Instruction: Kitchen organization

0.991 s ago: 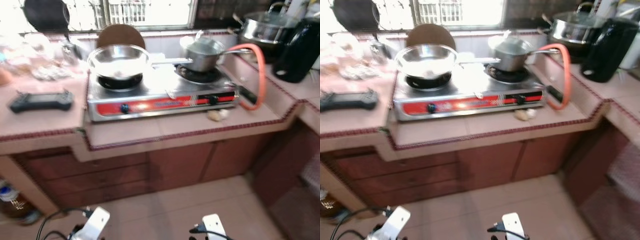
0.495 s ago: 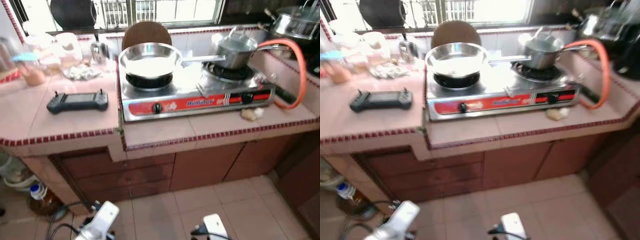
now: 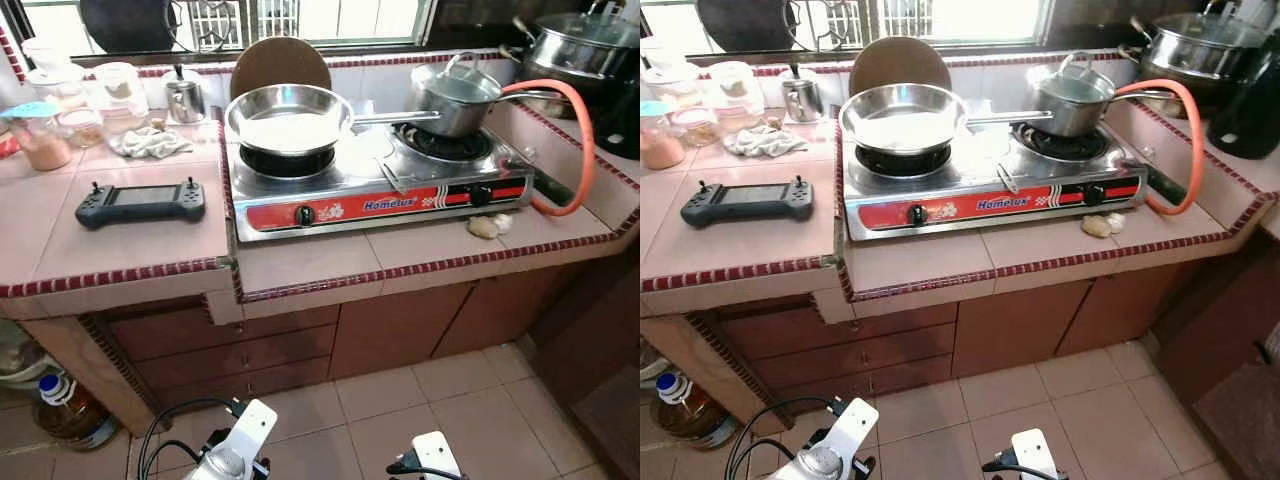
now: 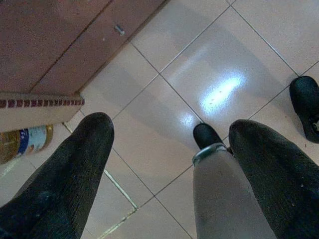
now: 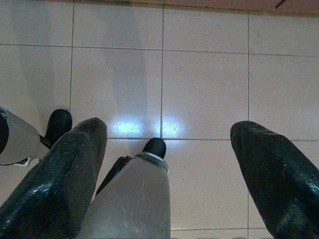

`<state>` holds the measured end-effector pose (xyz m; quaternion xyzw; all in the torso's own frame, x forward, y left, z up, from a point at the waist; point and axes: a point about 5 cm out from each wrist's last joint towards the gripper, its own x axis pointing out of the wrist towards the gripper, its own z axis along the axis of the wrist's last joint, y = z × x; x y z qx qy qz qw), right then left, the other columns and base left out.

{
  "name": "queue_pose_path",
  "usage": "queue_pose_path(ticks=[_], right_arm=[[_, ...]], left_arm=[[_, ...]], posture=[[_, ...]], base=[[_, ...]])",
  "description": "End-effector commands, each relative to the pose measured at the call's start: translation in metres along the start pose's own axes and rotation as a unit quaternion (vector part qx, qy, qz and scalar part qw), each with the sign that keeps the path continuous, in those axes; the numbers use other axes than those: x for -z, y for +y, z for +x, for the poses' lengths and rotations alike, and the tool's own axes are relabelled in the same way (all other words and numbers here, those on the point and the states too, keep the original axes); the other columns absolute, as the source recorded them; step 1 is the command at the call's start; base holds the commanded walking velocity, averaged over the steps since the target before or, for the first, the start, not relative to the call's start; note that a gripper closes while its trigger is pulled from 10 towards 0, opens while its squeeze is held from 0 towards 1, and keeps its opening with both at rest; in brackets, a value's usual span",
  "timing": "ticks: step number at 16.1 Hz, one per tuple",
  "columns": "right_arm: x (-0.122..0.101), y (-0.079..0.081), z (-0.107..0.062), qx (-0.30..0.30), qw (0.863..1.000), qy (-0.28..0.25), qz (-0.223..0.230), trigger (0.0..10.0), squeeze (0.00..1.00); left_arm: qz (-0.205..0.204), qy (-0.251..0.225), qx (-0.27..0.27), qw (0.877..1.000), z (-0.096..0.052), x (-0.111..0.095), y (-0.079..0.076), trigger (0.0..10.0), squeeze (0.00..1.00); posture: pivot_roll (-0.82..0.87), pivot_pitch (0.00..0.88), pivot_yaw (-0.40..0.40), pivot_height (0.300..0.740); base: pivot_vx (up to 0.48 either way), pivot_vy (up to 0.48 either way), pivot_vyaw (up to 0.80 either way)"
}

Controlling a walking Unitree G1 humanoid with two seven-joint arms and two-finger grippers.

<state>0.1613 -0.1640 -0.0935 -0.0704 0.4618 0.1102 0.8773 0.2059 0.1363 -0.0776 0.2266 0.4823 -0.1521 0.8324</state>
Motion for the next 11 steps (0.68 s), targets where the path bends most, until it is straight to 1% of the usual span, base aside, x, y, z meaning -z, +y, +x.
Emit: queue_pose_path(ticks=[1,3,7,11], right_arm=[[0.002,-0.002,-0.001,0.006,1.000,0.004,0.001,10.0,0.00],[0.003,-0.002,-0.001,0.006,1.000,0.005,0.001,10.0,0.00],[0.003,-0.001,-0.001,0.006,1.000,0.005,0.000,10.0,0.00],[0.004,-0.001,-0.001,0.005,1.000,0.005,0.001,10.0,0.00]], left_arm=[[0.009,0.000,-0.004,1.000,0.000,-0.004,-0.001,10.0,0.00],[0.011,-0.001,-0.003,1.000,0.000,-0.006,-0.003,10.0,0.00],[0.008,0.008,-0.009,1.000,0.000,0.006,0.007,10.0,0.00],[0.009,0.010,-0.008,1.000,-0.001,0.009,0.009,10.0,0.00]], posture=[[0.07,0.000,-0.019,0.740],[0.07,0.000,-0.019,0.740],[0.07,0.000,-0.019,0.740],[0.07,0.000,-0.017,0.740]], base=[[0.000,0.000,0.00],[0.000,0.000,0.00],[0.000,0.000,0.00],[0.000,0.000,0.00]])
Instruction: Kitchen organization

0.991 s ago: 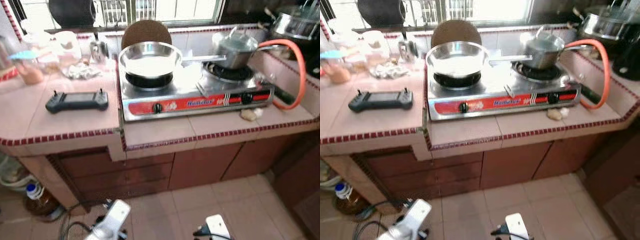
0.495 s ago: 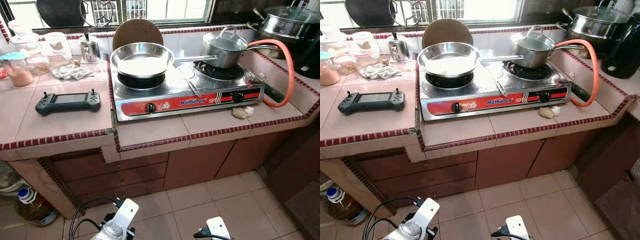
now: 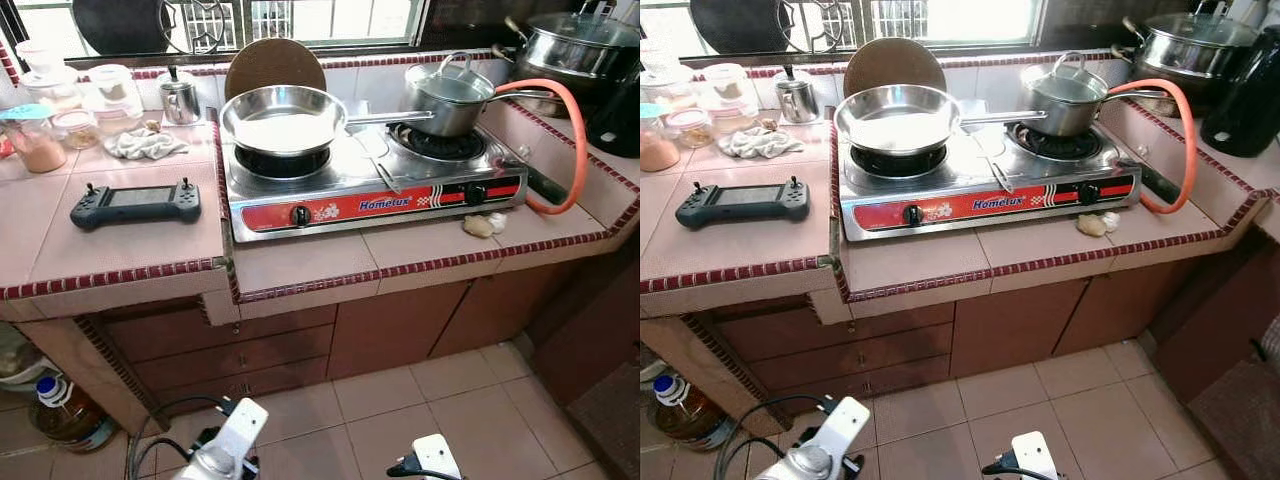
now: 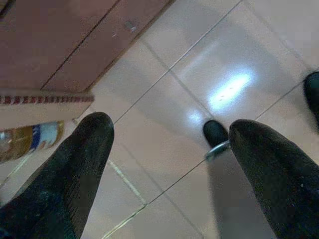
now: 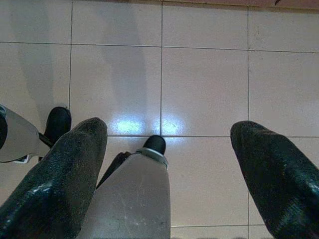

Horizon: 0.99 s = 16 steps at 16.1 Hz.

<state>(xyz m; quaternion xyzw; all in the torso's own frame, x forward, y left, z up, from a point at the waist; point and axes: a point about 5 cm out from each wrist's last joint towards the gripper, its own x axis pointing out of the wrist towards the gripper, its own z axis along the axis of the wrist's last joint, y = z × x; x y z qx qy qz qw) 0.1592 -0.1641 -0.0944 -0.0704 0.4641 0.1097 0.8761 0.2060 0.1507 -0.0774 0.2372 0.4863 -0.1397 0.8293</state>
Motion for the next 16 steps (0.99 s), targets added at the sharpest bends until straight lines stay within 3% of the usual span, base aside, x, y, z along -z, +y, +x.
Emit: queue_pose_path(ticks=[1,10,16], right_arm=[[0.0016,-0.0010,-0.0004,0.005,1.000,0.003,0.001,10.0,0.00],[0.0032,-0.0009,-0.0008,0.005,1.000,0.005,0.001,10.0,0.00],[0.0041,-0.0014,-0.0010,0.006,1.000,0.007,0.002,10.0,0.00]], left_arm=[[0.007,0.001,0.006,1.000,0.0000,0.0017,-0.0036,10.0,0.00],[0.008,0.004,0.006,1.000,-0.0001,0.0034,-0.0032,10.0,0.00],[0.011,0.005,0.007,1.000,-0.0001,0.0045,-0.0027,10.0,0.00]], posture=[[0.07,0.000,-0.016,0.740],[0.06,0.000,-0.017,0.740],[0.06,0.000,-0.015,0.740]], base=[[0.000,0.000,0.00],[0.000,0.000,0.00],[-0.279,0.000,0.00]])
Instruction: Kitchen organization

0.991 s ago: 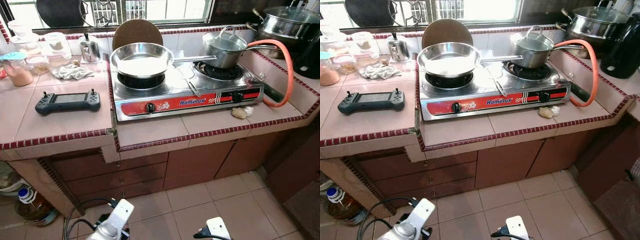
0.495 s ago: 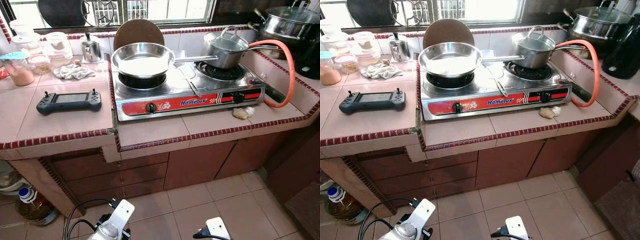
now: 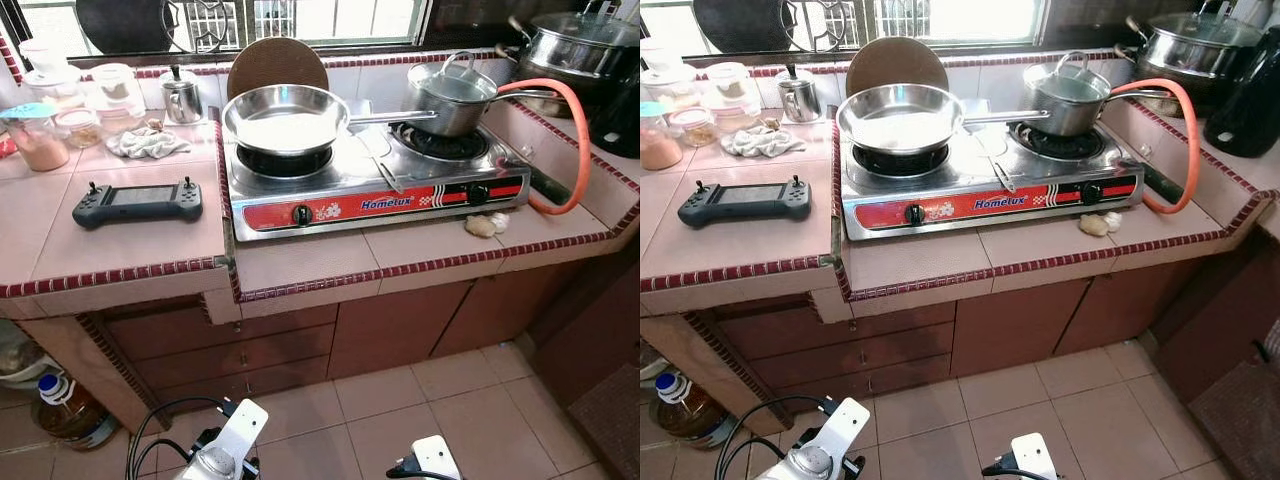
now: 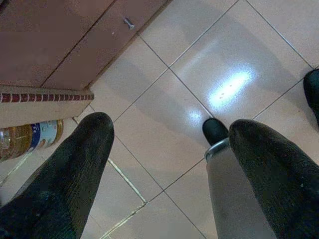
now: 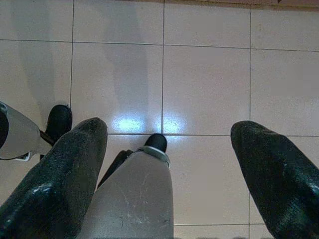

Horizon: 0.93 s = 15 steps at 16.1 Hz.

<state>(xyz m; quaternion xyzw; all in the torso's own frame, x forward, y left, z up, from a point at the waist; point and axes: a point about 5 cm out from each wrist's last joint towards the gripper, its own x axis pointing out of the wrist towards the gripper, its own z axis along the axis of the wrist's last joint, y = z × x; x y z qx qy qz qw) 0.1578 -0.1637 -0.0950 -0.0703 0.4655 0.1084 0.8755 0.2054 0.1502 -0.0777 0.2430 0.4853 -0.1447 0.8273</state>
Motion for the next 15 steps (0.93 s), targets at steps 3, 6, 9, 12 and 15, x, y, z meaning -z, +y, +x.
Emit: queue_pose_path(ticks=[3,6,9,12,15], right_arm=[[0.0027,-0.0021,-0.0008,0.006,1.000,0.005,0.001,10.0,0.00],[0.0028,-0.0016,-0.0007,0.005,1.000,0.005,0.001,10.0,0.00],[0.0030,-0.0010,-0.0007,0.005,1.000,0.005,0.001,10.0,0.00],[0.0030,-0.0007,-0.0006,0.005,1.000,0.005,0.001,10.0,0.00],[0.0029,-0.0007,-0.0006,0.005,1.000,0.005,0.002,10.0,0.00]], left_arm=[[0.003,0.006,0.006,1.000,-0.0001,0.0045,-0.0019,10.0,0.00],[0.004,0.006,0.006,1.000,-0.0001,0.0051,-0.0016,10.0,0.00],[0.004,0.007,0.006,1.000,-0.0002,0.0057,-0.0013,10.0,0.00],[0.006,0.007,0.006,1.000,-0.0002,0.0060,-0.0009,10.0,0.00],[0.008,0.007,0.006,1.000,-0.0002,0.0063,-0.0003,10.0,0.00]], posture=[[0.06,0.000,-0.015,0.740],[0.06,0.000,-0.014,0.740],[0.06,0.000,-0.014,0.740],[0.06,0.000,-0.013,0.740],[0.06,0.000,-0.012,0.740]], base=[[-0.286,0.000,0.00],[-0.324,0.000,0.00],[-0.311,0.000,0.00],[-0.301,0.000,0.00],[-0.299,0.000,0.00]])
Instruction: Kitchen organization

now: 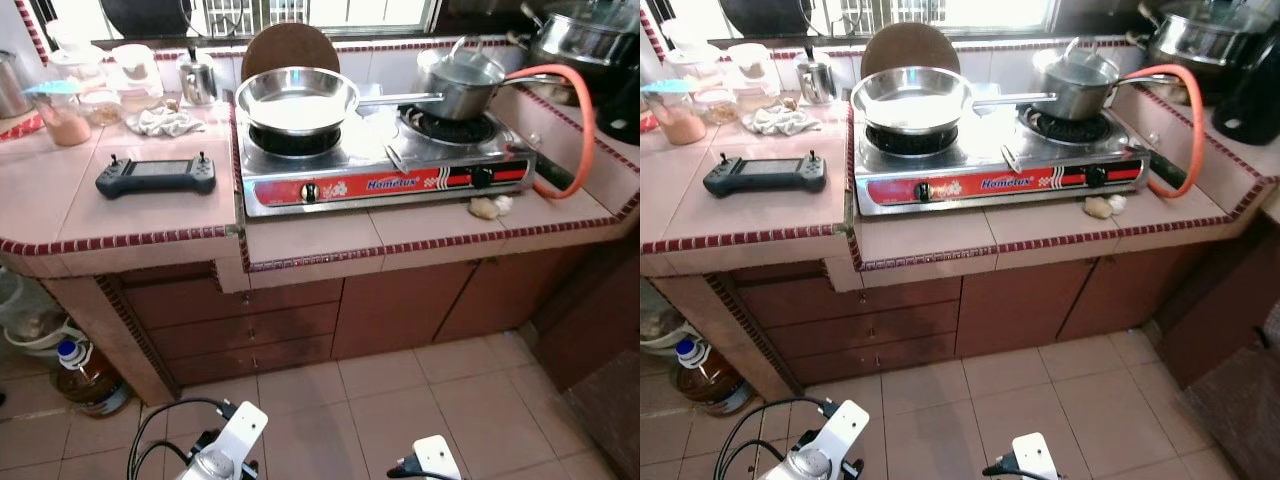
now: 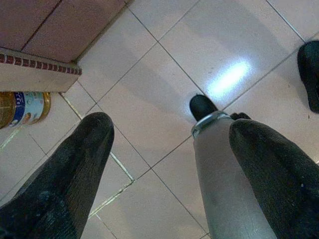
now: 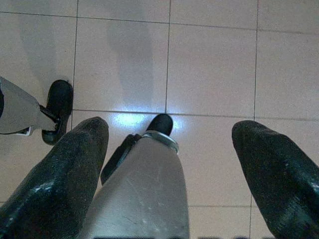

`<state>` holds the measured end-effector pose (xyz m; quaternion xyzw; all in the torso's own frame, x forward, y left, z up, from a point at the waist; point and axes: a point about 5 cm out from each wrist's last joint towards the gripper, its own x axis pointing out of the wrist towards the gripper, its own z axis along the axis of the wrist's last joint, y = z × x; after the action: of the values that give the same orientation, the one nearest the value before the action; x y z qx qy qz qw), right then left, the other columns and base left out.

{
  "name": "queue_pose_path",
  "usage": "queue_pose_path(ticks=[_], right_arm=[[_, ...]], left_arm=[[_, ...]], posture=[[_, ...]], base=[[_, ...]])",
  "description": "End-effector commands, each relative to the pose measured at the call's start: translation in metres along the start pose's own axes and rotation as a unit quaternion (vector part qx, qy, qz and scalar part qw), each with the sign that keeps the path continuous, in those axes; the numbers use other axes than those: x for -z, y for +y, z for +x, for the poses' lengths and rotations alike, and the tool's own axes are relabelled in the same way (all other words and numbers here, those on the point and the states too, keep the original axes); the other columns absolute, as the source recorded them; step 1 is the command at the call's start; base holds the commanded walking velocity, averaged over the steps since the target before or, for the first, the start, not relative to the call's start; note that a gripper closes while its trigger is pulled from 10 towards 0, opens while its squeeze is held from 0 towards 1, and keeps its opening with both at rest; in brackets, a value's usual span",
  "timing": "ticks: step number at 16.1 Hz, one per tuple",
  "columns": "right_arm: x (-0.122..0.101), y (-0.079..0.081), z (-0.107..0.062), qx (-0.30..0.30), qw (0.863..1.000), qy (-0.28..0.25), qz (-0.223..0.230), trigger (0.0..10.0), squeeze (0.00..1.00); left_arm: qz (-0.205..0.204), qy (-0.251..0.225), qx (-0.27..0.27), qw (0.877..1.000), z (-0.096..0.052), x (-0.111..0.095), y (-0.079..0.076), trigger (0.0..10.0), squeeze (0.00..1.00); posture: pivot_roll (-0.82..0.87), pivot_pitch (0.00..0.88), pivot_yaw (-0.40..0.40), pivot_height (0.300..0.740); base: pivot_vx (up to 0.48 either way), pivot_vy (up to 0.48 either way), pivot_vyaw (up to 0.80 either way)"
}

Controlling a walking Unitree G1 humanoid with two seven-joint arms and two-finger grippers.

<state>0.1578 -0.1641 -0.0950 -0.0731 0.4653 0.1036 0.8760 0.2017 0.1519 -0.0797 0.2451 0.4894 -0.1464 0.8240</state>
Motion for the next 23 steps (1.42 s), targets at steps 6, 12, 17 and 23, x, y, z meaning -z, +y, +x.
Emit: queue_pose_path(ticks=[6,12,17,23], right_arm=[[0.0029,0.0000,-0.0006,0.000,1.000,0.005,0.003,10.0,0.00],[0.0031,0.0007,-0.0006,0.000,1.000,0.005,0.004,10.0,0.00],[0.0029,0.0009,-0.0005,0.001,1.000,0.004,0.006,10.0,0.00],[0.0029,0.0005,-0.0006,0.002,1.000,0.003,0.010,10.0,0.00]], left_arm=[[0.007,0.003,0.003,1.000,-0.0001,0.0029,0.0019,10.0,0.00],[0.008,0.004,0.003,1.000,-0.0002,0.0037,0.0027,10.0,0.00],[0.006,0.002,0.001,1.000,-0.0002,0.0036,0.0043,10.0,0.00],[-0.003,-0.010,0.010,1.000,-0.0004,0.0009,0.0065,10.0,0.00]], posture=[[0.06,0.000,-0.010,0.740],[0.06,0.000,-0.008,0.740],[0.06,0.000,-0.010,0.740],[0.06,0.000,-0.011,0.740]], base=[[-0.292,0.000,0.00],[-0.282,0.000,0.00],[-0.164,0.000,0.00],[0.000,0.000,0.00]])
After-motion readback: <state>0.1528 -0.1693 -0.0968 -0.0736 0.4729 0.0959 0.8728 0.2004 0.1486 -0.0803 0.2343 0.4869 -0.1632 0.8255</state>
